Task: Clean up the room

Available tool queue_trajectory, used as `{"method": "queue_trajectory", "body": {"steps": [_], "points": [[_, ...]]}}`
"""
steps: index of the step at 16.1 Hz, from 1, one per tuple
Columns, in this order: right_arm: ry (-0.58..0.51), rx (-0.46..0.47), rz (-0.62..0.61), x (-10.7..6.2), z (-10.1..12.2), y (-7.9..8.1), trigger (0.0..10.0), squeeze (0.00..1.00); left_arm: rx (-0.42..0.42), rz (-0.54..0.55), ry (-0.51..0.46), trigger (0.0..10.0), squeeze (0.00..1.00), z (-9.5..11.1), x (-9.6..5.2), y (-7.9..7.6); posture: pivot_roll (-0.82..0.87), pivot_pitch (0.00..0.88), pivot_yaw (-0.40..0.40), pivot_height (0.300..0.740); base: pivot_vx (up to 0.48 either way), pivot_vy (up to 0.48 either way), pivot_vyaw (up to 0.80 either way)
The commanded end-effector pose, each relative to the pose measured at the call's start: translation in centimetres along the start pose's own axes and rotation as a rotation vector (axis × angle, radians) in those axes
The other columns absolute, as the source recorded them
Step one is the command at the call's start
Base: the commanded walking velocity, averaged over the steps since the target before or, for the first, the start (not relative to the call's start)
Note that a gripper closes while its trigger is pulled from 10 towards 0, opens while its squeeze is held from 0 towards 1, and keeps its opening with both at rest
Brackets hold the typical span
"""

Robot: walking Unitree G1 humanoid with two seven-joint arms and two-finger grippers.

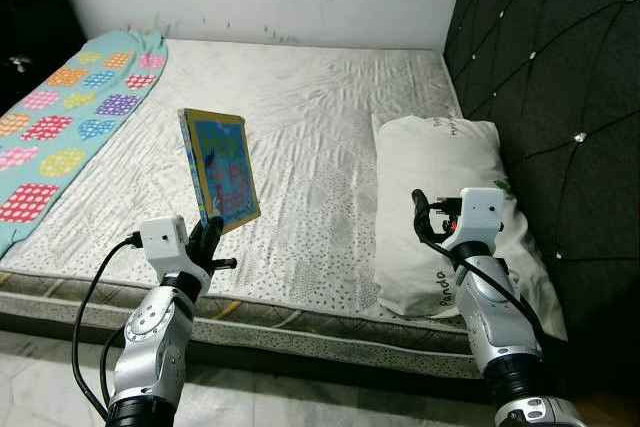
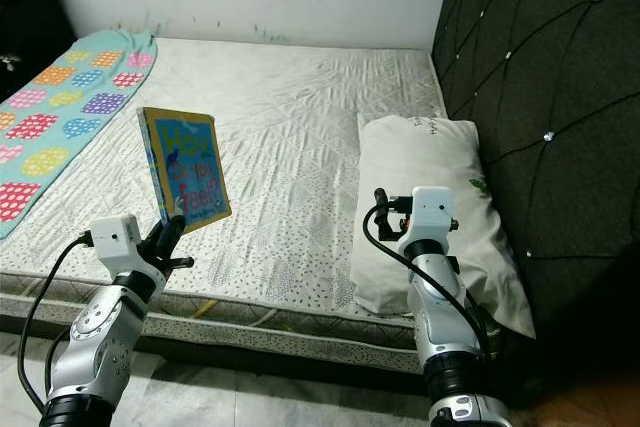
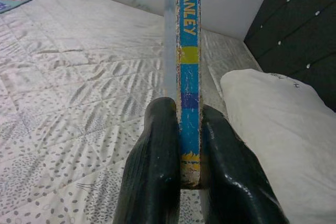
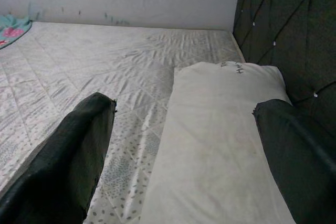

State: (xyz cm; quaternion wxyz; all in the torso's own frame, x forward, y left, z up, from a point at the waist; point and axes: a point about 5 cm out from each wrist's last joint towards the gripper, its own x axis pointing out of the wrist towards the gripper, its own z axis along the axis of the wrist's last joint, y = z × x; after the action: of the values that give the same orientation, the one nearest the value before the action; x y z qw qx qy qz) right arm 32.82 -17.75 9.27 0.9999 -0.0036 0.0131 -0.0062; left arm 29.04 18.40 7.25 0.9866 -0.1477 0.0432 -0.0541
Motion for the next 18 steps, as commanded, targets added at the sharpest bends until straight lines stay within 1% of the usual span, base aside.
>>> {"method": "queue_trajectory", "body": {"steps": [1,15,18], "points": [[-0.016,-0.004,0.014,0.25,0.43,0.26,10.0,0.0,0.018,-0.024,-0.061,10.0,0.0,1.25,0.19,-0.21,-0.06,0.0,0.016,0.74,0.27,0.0,0.0],[-0.018,0.002,0.011,0.36,0.54,0.3,10.0,0.0,0.015,-0.023,-0.061,10.0,0.0,1.32,0.29,-0.12,-0.07,0.0,0.016,0.74,0.307,0.0,0.0],[-0.018,0.002,0.009,0.39,0.56,0.25,10.0,0.0,0.012,0.002,-0.048,10.0,0.0,1.2,0.35,0.08,-0.07,0.0,0.016,0.74,0.0,0.0,0.0]]}}
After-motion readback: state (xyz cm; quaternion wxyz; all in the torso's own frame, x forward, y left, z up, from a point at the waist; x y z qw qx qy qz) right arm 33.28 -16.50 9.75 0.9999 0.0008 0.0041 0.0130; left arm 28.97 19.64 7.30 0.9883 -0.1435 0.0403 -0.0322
